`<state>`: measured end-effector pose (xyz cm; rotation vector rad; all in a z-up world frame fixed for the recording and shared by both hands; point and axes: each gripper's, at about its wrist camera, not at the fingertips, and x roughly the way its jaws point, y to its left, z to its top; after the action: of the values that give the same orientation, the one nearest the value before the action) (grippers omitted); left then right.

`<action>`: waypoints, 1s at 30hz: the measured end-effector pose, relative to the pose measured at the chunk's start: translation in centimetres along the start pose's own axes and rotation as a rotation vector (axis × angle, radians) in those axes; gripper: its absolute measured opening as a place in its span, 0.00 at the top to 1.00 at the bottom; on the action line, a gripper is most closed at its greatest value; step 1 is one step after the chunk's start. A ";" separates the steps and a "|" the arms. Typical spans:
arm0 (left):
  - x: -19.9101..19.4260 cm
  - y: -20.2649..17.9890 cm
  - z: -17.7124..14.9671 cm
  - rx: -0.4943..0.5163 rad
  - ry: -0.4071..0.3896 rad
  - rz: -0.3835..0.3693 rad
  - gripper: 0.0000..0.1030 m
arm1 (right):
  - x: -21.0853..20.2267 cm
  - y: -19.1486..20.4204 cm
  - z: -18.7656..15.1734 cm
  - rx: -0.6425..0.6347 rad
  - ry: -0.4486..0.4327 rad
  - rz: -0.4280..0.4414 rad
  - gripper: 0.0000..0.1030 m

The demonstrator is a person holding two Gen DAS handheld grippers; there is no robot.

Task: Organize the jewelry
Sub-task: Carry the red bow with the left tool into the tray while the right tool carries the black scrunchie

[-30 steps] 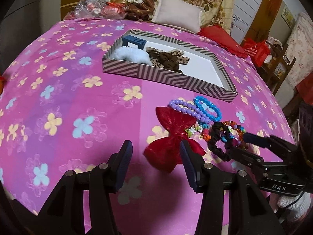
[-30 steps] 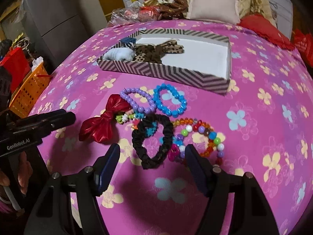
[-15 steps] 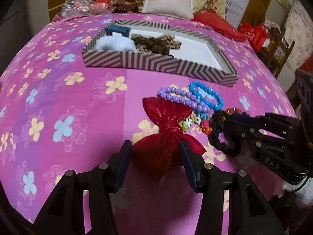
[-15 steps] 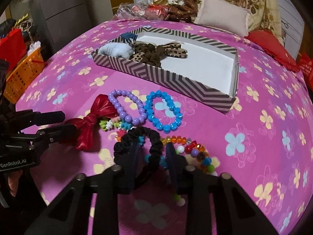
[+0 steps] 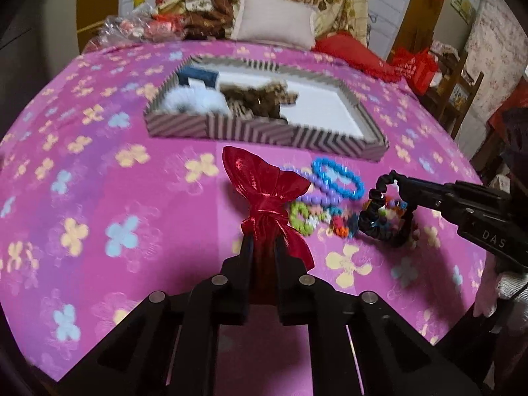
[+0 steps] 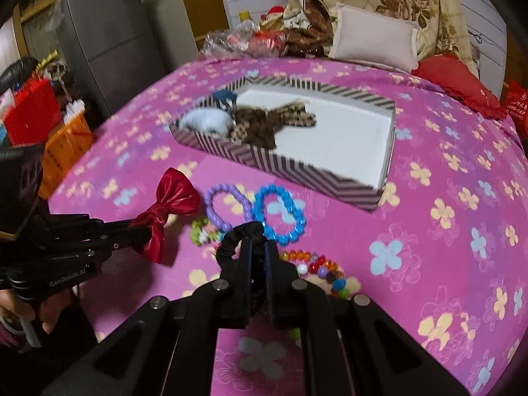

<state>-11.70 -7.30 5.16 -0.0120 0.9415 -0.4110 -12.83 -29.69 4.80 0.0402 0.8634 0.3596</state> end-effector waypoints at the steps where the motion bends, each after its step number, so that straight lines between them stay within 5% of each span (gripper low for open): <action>1: -0.5 0.2 0.3 -0.002 -0.011 0.000 1.00 | -0.2 0.0 0.2 0.003 -0.007 0.006 0.93; 14: -1.2 1.0 4.2 -0.015 -0.077 0.046 1.00 | -0.7 -0.1 3.9 0.025 -0.072 0.025 0.93; 30: 3.5 1.4 11.9 0.001 -0.091 0.140 1.00 | 4.1 -2.6 10.7 0.059 -0.059 0.007 0.93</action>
<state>-0.05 -9.22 9.30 0.0357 0.8471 -0.2795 -1.63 -29.61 8.29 0.1083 0.8156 0.3375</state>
